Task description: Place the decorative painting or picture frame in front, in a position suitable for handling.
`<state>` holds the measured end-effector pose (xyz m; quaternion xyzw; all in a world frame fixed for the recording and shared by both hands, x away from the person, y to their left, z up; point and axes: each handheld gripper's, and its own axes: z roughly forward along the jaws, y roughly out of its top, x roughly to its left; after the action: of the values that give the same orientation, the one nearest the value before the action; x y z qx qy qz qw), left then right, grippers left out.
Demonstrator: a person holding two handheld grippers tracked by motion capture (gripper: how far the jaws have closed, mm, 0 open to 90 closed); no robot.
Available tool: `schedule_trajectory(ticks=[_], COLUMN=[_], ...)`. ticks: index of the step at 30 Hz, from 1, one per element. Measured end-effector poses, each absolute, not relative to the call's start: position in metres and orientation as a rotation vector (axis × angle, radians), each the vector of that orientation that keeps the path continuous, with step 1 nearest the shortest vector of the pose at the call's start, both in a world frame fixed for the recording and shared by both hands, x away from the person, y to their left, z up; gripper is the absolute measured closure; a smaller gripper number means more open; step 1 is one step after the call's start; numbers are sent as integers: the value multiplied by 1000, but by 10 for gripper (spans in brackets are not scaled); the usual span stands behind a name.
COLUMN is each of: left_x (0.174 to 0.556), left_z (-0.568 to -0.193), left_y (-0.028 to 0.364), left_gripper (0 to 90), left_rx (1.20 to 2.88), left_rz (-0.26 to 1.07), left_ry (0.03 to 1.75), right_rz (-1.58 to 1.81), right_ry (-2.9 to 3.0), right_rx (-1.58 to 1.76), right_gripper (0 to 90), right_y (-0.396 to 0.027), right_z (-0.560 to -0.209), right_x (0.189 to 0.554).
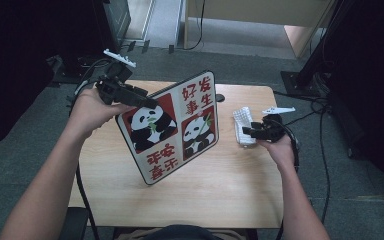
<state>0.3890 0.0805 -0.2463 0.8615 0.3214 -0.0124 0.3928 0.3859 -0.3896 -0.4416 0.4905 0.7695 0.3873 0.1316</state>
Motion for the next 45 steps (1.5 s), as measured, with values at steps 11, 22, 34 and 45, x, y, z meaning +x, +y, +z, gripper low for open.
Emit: schedule_trajectory(ticks=[11, 22, 34, 45], left_x=[379, 369, 359, 348], left_z=[-262, -275, -281, -290], left_y=[100, 122, 128, 130], left_gripper=[339, 363, 334, 291], left_rx=[2153, 2083, 2095, 2065], left_rz=[-25, -37, -2, 13], left_ry=[803, 813, 795, 768], right_rz=[1031, 989, 925, 948], right_ry=[2177, 2188, 2217, 2196], right_rx=[1517, 1598, 1603, 1687], right_gripper=[495, 527, 593, 771], right_y=[-401, -396, -390, -397], right_z=[-454, -478, -496, -498], right_x=[409, 433, 438, 437])
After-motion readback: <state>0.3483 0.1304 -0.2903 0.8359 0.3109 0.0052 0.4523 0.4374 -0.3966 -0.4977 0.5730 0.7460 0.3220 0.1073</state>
